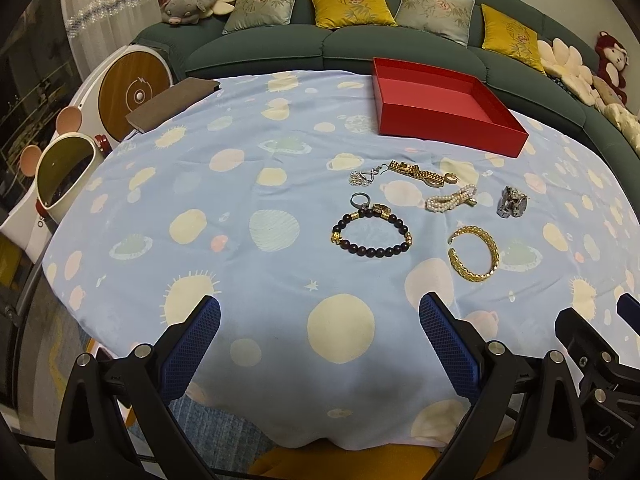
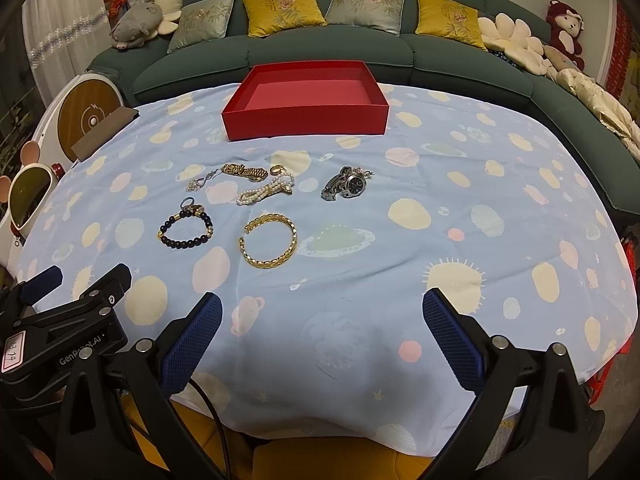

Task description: Organize jewelry

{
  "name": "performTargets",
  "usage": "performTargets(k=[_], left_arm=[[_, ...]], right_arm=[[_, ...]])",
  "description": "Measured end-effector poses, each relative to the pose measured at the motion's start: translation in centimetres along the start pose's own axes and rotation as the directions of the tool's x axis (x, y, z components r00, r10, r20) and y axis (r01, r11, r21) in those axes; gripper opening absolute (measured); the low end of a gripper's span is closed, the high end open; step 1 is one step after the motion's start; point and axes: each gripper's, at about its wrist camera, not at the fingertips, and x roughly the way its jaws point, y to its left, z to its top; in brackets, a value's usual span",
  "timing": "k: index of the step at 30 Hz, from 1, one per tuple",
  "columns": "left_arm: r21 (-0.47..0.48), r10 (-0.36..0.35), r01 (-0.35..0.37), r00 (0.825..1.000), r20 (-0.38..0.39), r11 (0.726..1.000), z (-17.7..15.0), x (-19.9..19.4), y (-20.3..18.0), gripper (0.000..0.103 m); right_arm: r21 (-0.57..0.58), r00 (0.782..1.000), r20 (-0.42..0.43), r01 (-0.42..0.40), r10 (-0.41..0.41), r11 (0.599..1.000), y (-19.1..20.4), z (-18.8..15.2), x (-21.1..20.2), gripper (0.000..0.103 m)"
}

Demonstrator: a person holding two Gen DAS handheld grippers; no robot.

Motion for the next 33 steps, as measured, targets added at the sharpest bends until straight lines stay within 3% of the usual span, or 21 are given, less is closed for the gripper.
performTargets(k=[14,25,33], left_arm=[[-0.014,-0.009,0.009,0.999,-0.032,1.0,0.3,1.6,0.5,0.097],[-0.056,0.026,-0.03,0.997,-0.071,0.998,0.6,4.2,2.7,0.097],[-0.08,0.033,-0.041,0.995,-0.091,0.996,0.7,6.0,4.5,0.097]], right_arm=[[-0.016,1.0,-0.001,-0.012,0.012,1.0,0.7,0.6,1.9,0.098],[-0.017,0.995,-0.051,-0.084,0.083,0.996,2.1,2.0,6.4,0.098],[-0.033,0.99,-0.114,-0.083,0.079,0.996,3.2,2.7,9.6,0.086]])
